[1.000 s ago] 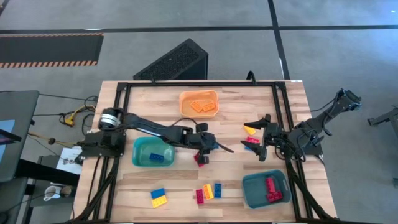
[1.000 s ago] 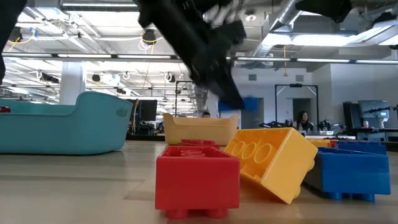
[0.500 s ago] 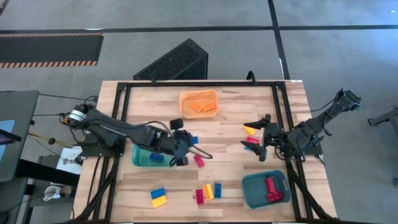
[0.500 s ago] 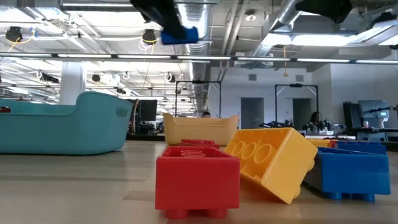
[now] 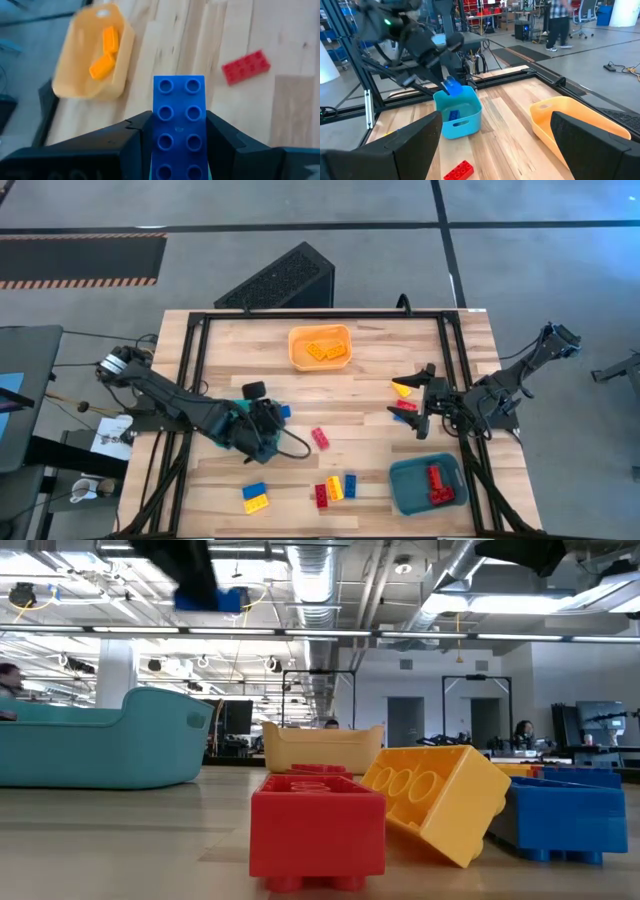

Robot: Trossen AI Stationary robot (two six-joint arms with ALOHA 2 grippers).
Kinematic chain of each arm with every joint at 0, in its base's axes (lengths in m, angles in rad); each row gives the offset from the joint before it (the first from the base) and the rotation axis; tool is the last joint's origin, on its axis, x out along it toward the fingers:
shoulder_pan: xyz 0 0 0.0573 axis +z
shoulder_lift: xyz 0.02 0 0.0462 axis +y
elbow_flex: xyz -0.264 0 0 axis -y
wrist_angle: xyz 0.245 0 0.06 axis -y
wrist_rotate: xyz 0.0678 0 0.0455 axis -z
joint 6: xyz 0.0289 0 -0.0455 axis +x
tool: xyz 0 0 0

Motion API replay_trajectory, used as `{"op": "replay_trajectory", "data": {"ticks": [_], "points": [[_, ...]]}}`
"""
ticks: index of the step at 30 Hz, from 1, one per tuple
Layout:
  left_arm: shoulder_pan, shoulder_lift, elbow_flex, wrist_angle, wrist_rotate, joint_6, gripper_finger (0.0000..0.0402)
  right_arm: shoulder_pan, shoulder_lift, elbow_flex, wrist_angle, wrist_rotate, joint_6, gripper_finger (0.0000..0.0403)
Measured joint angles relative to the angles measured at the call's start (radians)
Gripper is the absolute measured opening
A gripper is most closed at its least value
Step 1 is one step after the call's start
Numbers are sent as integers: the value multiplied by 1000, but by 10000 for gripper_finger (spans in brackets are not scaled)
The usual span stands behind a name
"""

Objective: Sort & place blocks by color
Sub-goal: Put the blue game piece into the green bin, then put the red game piece into the blue bin

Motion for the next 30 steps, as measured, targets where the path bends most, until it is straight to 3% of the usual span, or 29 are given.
{"op": "replay_trajectory", "data": {"ticks": [8,13,22,30], "points": [[8,-264,-369,290,146,-94,101,0,0,0,0,0,0,395],[7,-421,-516,383,211,-157,105,0,0,0,1,0,0,395],[9,-504,-571,407,168,-215,224,0,0,0,3,1,0,395],[9,-503,-571,411,176,-241,247,0,0,0,1,2,-1,395]]}}
